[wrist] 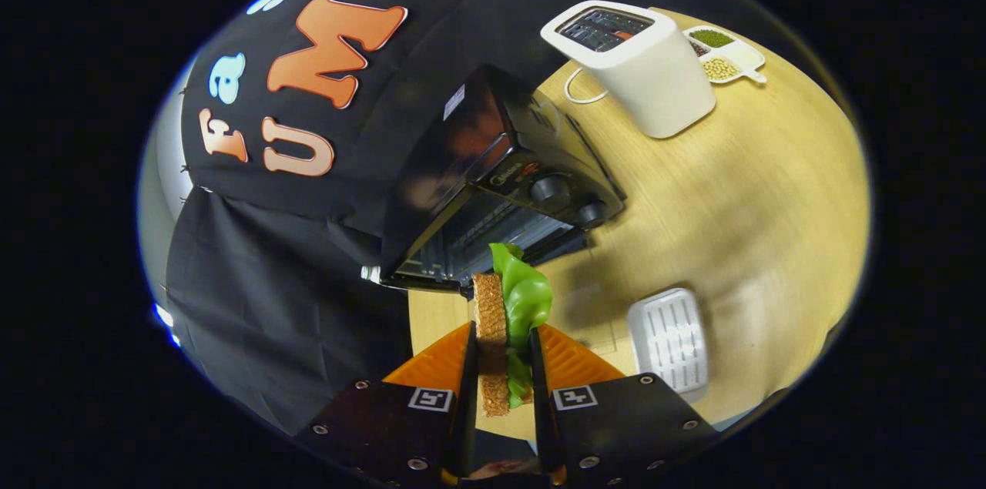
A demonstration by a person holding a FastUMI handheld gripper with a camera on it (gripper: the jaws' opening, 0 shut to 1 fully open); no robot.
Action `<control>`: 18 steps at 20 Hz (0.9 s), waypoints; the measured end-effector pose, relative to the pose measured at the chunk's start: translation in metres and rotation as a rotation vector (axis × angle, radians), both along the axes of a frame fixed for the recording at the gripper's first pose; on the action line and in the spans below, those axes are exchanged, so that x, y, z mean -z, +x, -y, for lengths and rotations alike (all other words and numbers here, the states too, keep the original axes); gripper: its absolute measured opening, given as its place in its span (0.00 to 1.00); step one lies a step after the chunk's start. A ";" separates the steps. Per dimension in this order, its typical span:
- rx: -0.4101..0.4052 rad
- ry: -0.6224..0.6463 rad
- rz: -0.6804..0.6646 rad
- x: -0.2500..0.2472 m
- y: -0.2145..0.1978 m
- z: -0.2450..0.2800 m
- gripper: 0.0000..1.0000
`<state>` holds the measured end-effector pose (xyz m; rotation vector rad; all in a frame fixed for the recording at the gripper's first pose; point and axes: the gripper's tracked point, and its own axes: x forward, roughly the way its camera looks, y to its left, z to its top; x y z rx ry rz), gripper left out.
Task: Open the toaster oven, put the food inside, and close the toaster oven door.
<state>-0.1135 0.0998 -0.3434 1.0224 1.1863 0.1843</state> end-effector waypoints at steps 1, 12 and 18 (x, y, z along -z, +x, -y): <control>0.022 0.006 0.007 0.000 0.006 -0.010 0.33; 0.373 0.056 0.076 0.020 0.064 -0.092 0.33; 0.531 0.064 0.131 0.039 0.088 -0.107 0.35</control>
